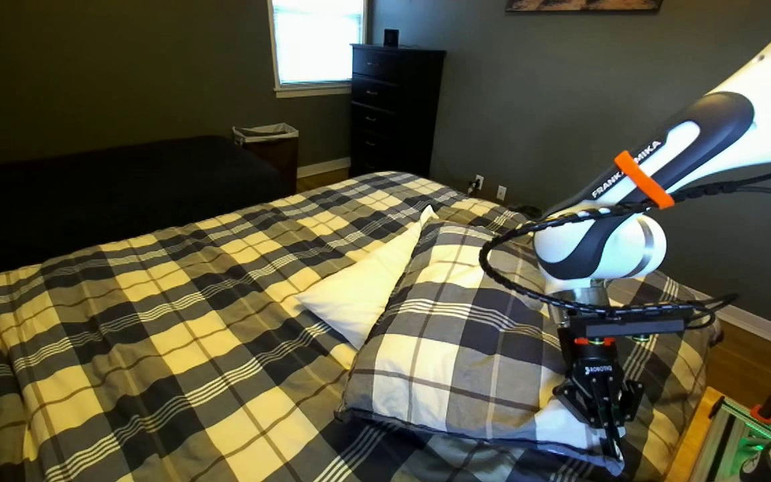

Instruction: Move the top pillow forward, then put the white pillow on the checked pillow

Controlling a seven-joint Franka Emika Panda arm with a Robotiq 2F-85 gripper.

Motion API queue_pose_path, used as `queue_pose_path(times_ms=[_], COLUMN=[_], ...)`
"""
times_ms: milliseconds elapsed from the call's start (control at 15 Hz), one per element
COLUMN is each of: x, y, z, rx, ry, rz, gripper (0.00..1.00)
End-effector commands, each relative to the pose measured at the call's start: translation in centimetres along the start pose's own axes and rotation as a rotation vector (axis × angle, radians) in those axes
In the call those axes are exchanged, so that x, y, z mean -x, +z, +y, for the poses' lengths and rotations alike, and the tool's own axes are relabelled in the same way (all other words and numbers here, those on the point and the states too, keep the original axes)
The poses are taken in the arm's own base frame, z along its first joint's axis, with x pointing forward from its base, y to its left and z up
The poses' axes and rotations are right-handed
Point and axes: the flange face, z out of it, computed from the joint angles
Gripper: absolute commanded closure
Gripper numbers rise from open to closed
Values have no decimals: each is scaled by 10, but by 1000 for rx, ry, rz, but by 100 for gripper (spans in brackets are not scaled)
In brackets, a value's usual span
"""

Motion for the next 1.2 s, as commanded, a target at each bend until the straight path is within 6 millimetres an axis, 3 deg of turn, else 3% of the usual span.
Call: queue_pose_path(times_ms=[0, 333, 867, 933, 1133], x=[-5, 12, 90, 65, 83], y=[39, 71, 145, 124, 143], z=[-23, -63, -123, -113, -123], rx=[25, 7, 78, 52, 94], ry=[2, 4, -37, -51, -55], rz=[-31, -15, 59, 36, 71], gripper=[99, 99, 99, 95, 95])
